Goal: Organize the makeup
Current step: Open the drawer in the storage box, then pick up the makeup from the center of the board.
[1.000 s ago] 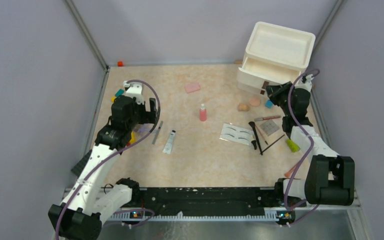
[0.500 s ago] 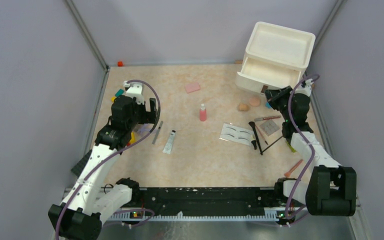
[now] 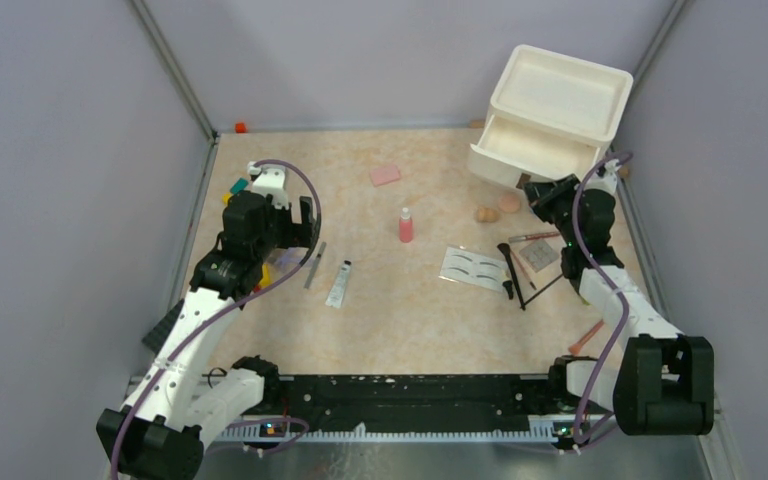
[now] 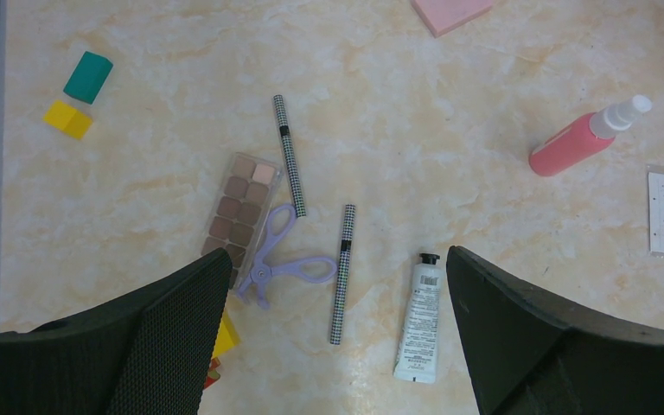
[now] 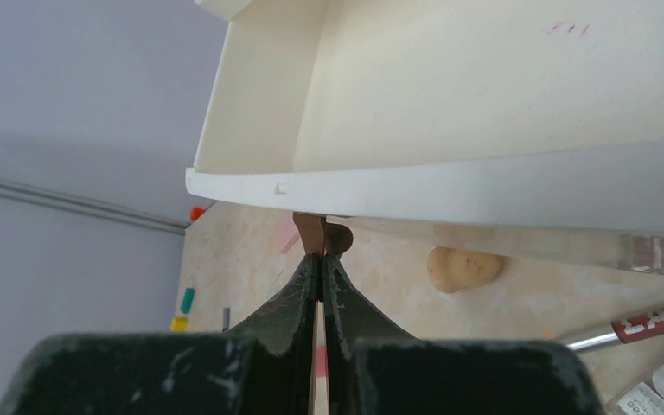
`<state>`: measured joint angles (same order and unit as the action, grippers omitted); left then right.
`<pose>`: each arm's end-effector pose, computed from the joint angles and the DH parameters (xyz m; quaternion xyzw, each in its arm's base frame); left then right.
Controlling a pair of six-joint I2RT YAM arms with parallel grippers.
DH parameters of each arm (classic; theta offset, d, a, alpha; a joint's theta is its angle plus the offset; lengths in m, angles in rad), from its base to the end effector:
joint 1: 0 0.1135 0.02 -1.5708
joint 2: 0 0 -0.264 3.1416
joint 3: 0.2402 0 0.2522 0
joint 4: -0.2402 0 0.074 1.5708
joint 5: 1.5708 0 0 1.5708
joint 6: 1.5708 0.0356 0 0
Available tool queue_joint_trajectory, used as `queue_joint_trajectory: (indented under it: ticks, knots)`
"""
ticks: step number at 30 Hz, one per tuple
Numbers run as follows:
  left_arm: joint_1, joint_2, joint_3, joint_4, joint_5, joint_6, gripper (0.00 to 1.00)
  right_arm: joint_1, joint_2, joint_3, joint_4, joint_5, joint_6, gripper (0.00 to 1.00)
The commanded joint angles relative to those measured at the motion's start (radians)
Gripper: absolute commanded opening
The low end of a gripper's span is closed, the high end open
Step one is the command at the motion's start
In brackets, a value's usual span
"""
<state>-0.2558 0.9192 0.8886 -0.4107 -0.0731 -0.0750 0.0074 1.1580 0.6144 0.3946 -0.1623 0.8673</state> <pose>0.1996 -0.0495 0.3291 0.0567 0.8425 -0.0576 0.5326 0.2626 0.0077 0.2638 0.2667 0.7086 0.3311 0.5631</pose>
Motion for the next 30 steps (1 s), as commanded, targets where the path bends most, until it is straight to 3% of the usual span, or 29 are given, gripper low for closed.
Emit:
queue_joint_trajectory:
  ticks: [1,3,8,12,15,23,30]
  knots:
    - [0.007,-0.002,-0.003,0.043,0.009,0.01,0.99,0.021,-0.038,-0.016,-0.04,-0.034,-0.007,0.0]
    - [0.007,-0.002,-0.004,0.043,0.009,0.01,0.99,0.02,-0.041,-0.01,-0.051,-0.026,-0.014,0.03]
    - [0.007,-0.002,-0.003,0.043,0.009,0.009,0.99,0.021,-0.041,0.022,-0.104,-0.026,-0.039,0.21]
    - [0.007,0.001,-0.003,0.044,0.012,0.009,0.99,0.02,-0.049,0.058,-0.173,-0.045,-0.083,0.5]
    - [0.007,0.004,-0.002,0.045,0.016,0.01,0.99,0.021,-0.068,0.063,-0.193,-0.059,-0.118,0.61]
    - [0.012,0.017,0.001,0.045,0.022,0.012,0.99,0.042,-0.089,0.075,-0.225,-0.044,-0.184,0.68]
    - [0.018,0.019,0.0,0.047,0.02,0.011,0.99,0.23,-0.109,0.098,-0.217,0.089,-0.354,0.68]
